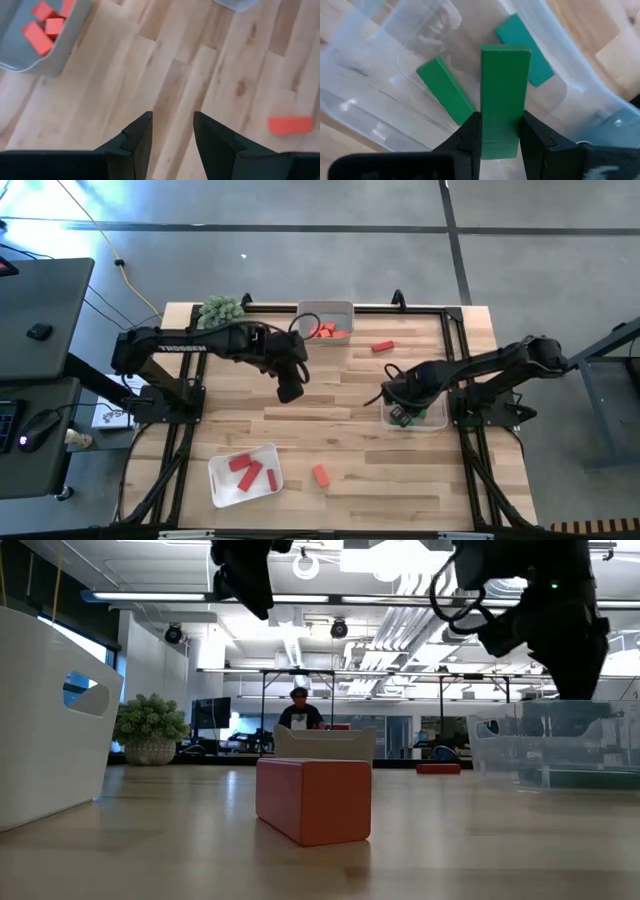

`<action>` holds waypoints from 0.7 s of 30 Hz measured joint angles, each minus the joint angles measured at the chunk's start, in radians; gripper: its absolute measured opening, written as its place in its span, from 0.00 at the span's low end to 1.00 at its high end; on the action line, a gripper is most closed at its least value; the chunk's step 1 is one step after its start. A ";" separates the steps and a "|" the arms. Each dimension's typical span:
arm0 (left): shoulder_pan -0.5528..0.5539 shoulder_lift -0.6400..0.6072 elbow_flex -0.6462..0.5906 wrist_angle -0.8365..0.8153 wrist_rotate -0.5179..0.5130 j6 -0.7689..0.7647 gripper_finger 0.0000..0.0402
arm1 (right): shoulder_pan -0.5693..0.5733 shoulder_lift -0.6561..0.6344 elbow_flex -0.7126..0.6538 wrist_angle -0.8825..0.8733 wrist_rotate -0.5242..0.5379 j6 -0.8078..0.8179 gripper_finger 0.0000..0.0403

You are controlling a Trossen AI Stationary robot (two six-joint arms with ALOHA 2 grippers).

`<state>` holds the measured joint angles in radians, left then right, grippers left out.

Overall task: Sort & place blocks by color
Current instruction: Put the green wooden block into the transparent bin

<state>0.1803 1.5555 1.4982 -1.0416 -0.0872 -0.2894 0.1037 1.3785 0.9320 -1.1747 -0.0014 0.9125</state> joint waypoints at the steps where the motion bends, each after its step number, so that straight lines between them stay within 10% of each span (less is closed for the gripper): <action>1: -0.011 0.000 0.000 0.000 0.000 -0.007 0.33 | 0.009 0.000 -0.011 0.006 -0.003 0.013 0.19; 21: -0.150 0.000 0.000 0.000 -0.002 -0.317 0.33 | 0.008 0.000 -0.166 0.137 -0.021 -0.026 0.19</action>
<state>0.0301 1.5555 1.4982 -1.0412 -0.0894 -0.6063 0.1119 1.3788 0.7658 -1.0378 -0.0226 0.8869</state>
